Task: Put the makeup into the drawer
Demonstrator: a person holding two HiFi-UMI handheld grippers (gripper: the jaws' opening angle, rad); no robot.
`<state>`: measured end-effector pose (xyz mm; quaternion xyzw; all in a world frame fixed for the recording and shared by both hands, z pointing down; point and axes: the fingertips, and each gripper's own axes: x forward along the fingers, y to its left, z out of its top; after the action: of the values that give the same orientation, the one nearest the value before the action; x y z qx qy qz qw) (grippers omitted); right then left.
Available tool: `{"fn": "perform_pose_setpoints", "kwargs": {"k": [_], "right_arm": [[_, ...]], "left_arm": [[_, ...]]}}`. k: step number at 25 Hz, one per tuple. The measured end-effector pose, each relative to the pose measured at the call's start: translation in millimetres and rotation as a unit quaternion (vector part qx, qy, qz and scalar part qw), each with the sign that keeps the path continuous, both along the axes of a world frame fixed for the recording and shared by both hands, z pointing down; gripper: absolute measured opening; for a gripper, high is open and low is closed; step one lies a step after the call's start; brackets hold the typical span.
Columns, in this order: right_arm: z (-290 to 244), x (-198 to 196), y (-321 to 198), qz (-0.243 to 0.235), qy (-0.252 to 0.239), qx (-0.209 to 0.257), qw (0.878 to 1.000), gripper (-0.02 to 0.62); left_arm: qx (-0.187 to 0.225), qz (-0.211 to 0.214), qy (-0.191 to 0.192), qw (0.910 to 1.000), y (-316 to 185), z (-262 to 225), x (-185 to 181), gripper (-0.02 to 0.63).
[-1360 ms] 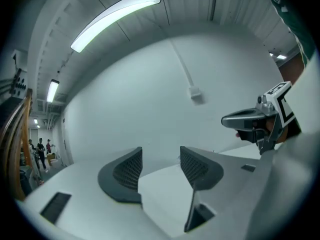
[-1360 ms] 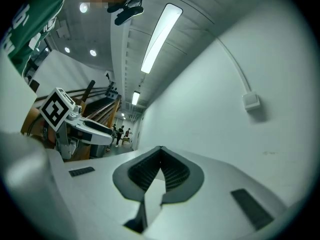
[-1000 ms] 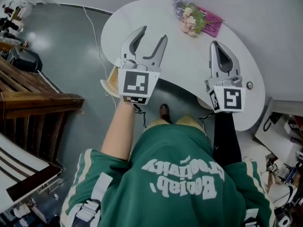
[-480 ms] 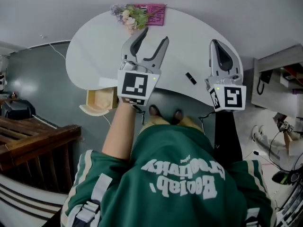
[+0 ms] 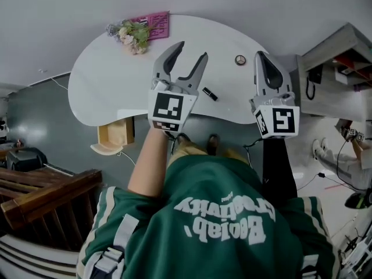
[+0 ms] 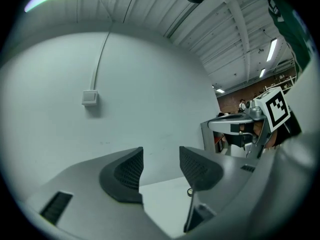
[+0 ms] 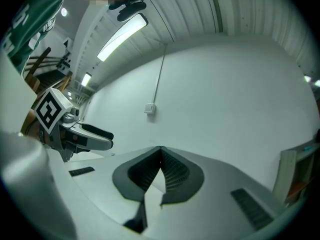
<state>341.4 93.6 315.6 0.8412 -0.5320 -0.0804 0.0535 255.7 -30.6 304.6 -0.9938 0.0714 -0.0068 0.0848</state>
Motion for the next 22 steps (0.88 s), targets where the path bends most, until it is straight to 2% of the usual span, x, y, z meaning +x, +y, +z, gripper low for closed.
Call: {"fn": "perform_pose_setpoints", "kwargs": {"k": [3,5,6,8,11,17,18,22], "right_arm": [[-1,6,9,0.004,-0.003,0.005,1.0,0.009],[3,10,14,0.005,-0.007,0.004,1.0,0.009],[5,12,16,0.007,-0.01,0.004,1.0,0.009],[8,16,20,0.011,-0.016,0.006,1.0,0.009],[12,21,27,0.016,-0.022,0.006,1.0,0.009],[15,30,41,0.033,-0.025,0.002,0.999,0.009],[16,32,44,0.037,-0.025,0.001,0.999,0.009],[21,36,57,0.053,-0.027,-0.004,0.998,0.009]], "left_arm": [[0.008,0.048,-0.04,0.998,23,23,15,0.247],[0.023,0.097,-0.095,0.9905,43,56,25,0.247],[0.039,0.121,-0.126,0.9838,52,75,29,0.247],[0.079,0.164,-0.194,0.9639,65,121,33,0.247],[0.125,0.218,-0.292,0.9229,72,192,28,0.247],[0.155,0.311,-0.403,0.8467,79,274,12,0.247],[0.16,0.32,-0.415,0.8368,80,283,11,0.247],[0.172,0.335,-0.454,0.8071,80,315,8,0.247]]}}
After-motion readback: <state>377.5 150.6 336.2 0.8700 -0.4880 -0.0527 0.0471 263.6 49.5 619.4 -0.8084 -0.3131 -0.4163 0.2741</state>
